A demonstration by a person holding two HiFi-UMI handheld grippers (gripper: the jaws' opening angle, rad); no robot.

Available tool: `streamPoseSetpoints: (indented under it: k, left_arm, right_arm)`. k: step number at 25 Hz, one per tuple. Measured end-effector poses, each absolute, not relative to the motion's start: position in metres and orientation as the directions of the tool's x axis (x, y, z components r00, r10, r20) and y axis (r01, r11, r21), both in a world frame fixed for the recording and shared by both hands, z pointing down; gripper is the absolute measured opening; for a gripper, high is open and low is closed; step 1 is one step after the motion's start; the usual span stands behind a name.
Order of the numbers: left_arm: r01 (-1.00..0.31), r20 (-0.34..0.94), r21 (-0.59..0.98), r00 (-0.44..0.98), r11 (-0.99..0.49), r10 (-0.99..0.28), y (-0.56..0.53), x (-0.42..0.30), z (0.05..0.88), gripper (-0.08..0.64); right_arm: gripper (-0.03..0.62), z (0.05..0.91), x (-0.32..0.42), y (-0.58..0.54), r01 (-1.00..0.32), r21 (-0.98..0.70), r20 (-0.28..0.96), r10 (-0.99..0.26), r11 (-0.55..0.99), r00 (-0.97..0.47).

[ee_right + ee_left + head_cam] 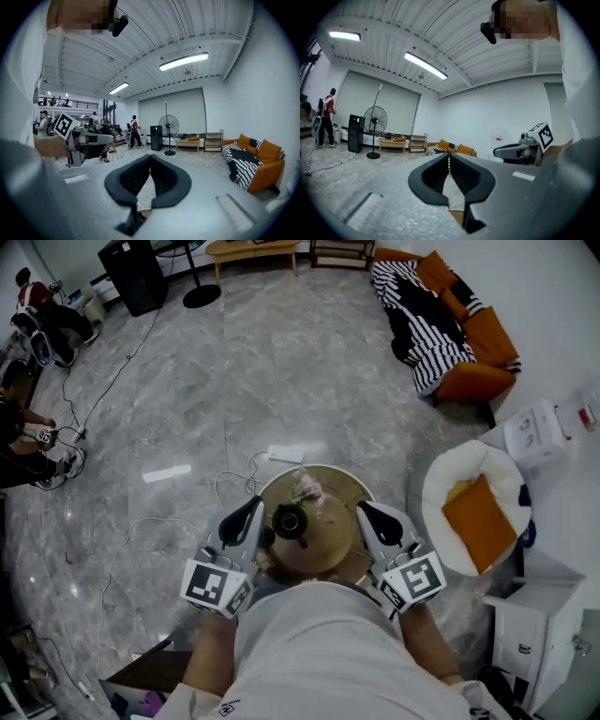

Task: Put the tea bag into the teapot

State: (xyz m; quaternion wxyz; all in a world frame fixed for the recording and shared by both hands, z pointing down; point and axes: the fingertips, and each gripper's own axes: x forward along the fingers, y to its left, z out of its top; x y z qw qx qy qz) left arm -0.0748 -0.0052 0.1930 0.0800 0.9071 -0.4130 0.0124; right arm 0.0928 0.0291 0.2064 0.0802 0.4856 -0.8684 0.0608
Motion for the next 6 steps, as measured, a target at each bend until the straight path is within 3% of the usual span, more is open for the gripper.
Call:
streamPoseSetpoints:
  k: [6]
  left_arm:
    - [-0.753, 0.095, 0.127, 0.657, -0.646, -0.748, -0.0083, -0.082, 0.1953, 0.008]
  right_arm:
    - [0.003, 0.2092, 0.0883, 0.0259, -0.855, -0.029, 0.206, -0.834, 0.517, -0.511]
